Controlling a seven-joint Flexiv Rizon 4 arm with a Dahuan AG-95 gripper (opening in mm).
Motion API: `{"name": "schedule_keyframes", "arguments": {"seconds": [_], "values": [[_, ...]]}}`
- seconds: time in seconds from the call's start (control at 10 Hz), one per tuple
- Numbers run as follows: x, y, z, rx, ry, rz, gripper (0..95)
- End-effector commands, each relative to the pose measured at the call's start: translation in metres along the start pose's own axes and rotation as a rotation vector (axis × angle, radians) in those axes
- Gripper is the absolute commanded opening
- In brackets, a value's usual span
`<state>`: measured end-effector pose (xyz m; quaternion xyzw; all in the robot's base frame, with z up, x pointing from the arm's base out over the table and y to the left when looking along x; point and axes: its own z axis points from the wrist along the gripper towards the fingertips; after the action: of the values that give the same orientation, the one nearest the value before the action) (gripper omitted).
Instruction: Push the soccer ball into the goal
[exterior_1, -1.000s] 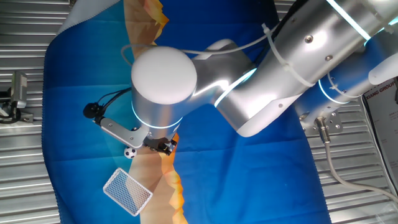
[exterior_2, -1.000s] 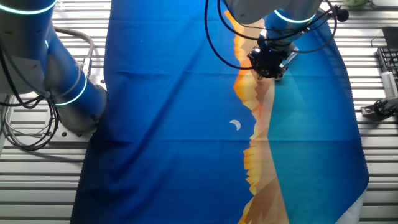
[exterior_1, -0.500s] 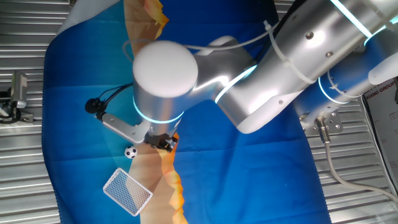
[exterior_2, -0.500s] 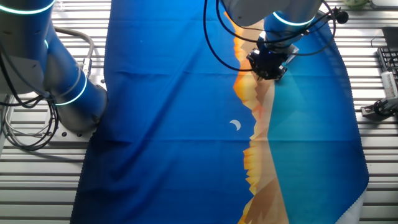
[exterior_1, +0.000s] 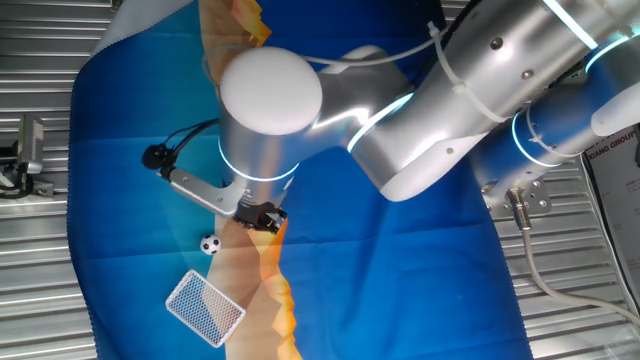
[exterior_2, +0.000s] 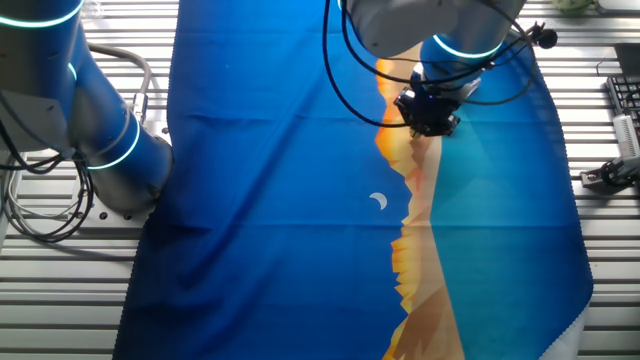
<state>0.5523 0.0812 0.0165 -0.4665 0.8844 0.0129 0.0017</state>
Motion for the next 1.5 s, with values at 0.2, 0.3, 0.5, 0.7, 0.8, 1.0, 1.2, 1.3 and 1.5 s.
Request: {"name": "schedule_keyframes", "arguments": {"seconds": [0.2, 0.3, 0.5, 0.7, 0.8, 1.0, 1.2, 1.3, 1.5], "values": [[-0.002, -0.009, -0.004, 0.0, 0.006, -0.032, 0.0], [-0.002, -0.01, -0.003, 0.0, 0.004, -0.031, 0.0], [-0.007, -0.015, -0.003, 0.001, 0.002, -0.025, 0.0], [-0.009, -0.018, -0.004, -0.002, 0.002, -0.02, 0.0], [-0.011, -0.022, -0.004, -0.003, -0.001, -0.017, 0.0], [-0.012, -0.029, -0.004, -0.007, -0.008, -0.018, 0.0], [-0.017, -0.036, -0.004, -0.008, -0.006, -0.01, 0.0], [-0.02, -0.038, -0.004, -0.009, -0.008, -0.003, 0.0], [-0.025, -0.042, -0.005, -0.008, -0.007, 0.003, 0.0]]}}
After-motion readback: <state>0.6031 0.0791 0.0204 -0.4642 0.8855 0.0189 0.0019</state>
